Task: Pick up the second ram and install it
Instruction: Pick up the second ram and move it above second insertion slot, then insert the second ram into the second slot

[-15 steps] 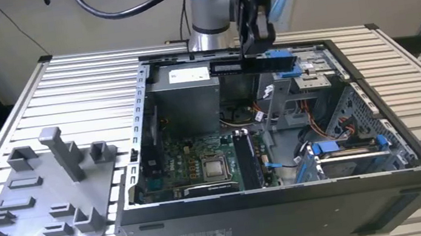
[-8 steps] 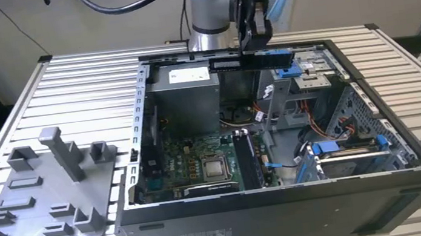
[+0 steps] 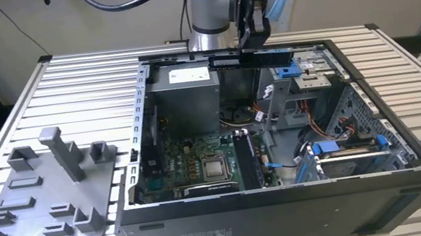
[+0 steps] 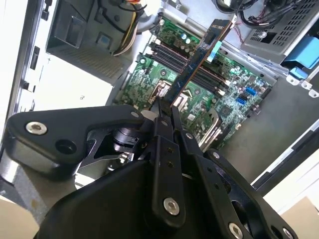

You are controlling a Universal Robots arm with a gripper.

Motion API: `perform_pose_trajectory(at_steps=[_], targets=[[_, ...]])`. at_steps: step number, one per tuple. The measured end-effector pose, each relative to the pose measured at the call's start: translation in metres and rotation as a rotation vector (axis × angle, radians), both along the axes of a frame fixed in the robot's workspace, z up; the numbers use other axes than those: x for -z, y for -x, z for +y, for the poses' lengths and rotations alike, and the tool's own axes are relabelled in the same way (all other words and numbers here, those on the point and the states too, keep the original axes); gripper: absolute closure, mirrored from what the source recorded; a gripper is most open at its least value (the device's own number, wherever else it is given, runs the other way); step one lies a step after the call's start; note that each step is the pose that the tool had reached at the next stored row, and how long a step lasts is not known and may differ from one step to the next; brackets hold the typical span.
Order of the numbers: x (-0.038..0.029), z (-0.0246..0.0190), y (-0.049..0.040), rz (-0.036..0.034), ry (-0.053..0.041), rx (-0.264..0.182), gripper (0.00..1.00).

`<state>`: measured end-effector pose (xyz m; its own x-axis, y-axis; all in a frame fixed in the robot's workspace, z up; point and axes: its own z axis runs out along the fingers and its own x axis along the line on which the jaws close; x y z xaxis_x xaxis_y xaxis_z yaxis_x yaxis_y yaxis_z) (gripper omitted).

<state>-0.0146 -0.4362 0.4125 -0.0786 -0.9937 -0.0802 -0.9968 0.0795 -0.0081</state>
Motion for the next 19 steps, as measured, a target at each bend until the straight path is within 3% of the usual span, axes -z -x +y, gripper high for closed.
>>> perform_pose_trajectory(at_steps=[15, 19], targets=[[0.0002, 0.0001, 0.0000, -0.0001, 0.0002, 0.002, 0.86], [0.0005, 0.0001, 0.0000, 0.0000, 0.0004, 0.023, 0.86]])
